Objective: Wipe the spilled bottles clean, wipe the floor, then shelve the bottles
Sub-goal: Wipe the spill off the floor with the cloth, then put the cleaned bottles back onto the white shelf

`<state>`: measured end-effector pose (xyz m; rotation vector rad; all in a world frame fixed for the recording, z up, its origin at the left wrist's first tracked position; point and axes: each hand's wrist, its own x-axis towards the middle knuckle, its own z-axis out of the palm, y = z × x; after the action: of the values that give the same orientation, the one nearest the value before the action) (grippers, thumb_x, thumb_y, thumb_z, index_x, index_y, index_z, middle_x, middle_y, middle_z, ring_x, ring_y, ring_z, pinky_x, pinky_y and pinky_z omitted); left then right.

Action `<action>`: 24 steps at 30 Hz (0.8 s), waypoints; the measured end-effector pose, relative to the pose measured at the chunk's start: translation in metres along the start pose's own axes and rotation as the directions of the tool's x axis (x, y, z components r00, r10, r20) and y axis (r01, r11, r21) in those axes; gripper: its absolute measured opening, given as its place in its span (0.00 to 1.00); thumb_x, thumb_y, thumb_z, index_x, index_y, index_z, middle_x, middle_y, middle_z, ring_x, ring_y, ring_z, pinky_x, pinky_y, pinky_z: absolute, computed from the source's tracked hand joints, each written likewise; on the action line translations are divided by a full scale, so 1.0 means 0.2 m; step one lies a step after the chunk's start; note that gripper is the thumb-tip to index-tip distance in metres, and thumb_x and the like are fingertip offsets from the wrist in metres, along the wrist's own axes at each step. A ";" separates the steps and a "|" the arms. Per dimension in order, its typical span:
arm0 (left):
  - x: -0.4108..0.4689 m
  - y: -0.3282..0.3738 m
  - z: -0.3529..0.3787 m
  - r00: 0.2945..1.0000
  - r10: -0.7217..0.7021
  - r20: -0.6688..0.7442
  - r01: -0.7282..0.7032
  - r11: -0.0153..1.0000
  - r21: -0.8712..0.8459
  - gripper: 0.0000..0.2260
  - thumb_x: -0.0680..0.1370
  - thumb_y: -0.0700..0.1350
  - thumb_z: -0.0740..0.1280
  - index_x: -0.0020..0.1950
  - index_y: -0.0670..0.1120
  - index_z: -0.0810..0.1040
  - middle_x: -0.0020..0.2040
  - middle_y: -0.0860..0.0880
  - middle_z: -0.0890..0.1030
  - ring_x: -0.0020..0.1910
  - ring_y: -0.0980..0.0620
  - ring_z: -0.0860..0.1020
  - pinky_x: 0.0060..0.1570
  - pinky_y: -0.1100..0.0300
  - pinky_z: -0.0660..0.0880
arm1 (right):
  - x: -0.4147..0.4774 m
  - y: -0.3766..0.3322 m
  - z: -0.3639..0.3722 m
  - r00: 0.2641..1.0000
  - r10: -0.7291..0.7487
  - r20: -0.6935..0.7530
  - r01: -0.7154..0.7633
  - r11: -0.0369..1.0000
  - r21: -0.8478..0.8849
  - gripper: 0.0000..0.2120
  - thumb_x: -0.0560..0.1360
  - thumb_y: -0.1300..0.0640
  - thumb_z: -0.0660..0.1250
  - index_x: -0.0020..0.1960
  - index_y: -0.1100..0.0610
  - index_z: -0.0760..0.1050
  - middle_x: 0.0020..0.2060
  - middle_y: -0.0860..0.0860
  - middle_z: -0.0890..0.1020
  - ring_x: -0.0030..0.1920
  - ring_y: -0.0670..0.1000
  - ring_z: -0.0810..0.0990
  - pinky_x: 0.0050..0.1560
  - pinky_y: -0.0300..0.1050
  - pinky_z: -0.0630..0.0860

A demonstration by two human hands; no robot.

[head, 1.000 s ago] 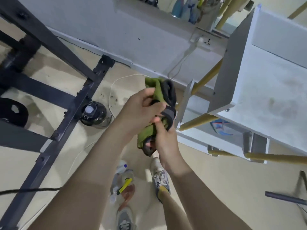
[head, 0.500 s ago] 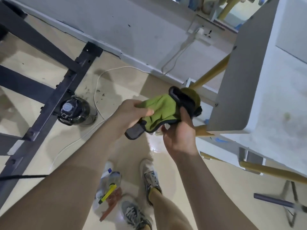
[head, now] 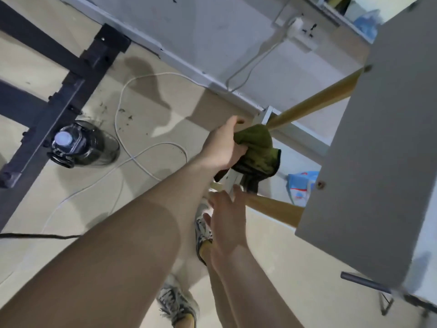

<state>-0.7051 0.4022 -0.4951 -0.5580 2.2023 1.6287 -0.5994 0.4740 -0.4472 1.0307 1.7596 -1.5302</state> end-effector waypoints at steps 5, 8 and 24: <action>-0.05 -0.17 0.01 0.987 -0.048 -0.152 0.095 0.942 0.322 0.25 0.75 0.44 0.68 0.70 0.54 0.66 0.63 0.43 0.70 0.62 0.41 0.68 0.57 0.49 0.71 | 0.09 0.00 -0.02 0.969 -0.246 0.020 0.244 0.947 -0.208 0.44 0.77 0.68 0.62 0.79 0.40 0.41 0.63 0.42 0.66 0.46 0.31 0.77 0.44 0.30 0.70; -0.14 -0.21 -0.01 0.977 0.176 0.117 -0.211 0.752 0.625 0.34 0.73 0.40 0.69 0.75 0.60 0.60 0.74 0.46 0.64 0.68 0.42 0.66 0.58 0.47 0.73 | 0.20 -0.07 0.00 0.981 -0.192 0.014 0.192 0.971 -0.140 0.39 0.78 0.65 0.63 0.79 0.43 0.46 0.48 0.43 0.75 0.49 0.44 0.77 0.51 0.42 0.74; -1.93 -1.08 -0.13 0.643 -0.684 -0.345 0.702 0.706 -0.092 0.15 0.75 0.38 0.60 0.56 0.49 0.81 0.53 0.49 0.82 0.54 0.48 0.79 0.57 0.56 0.73 | -0.20 0.59 0.07 0.734 0.198 0.649 0.607 0.234 -0.759 0.16 0.78 0.65 0.63 0.63 0.52 0.75 0.42 0.48 0.80 0.43 0.53 0.79 0.36 0.23 0.68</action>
<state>-0.2643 0.3615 -0.4748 -1.5698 1.8416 1.0914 -0.4788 0.4586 -0.4787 -0.4396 1.8071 -0.4263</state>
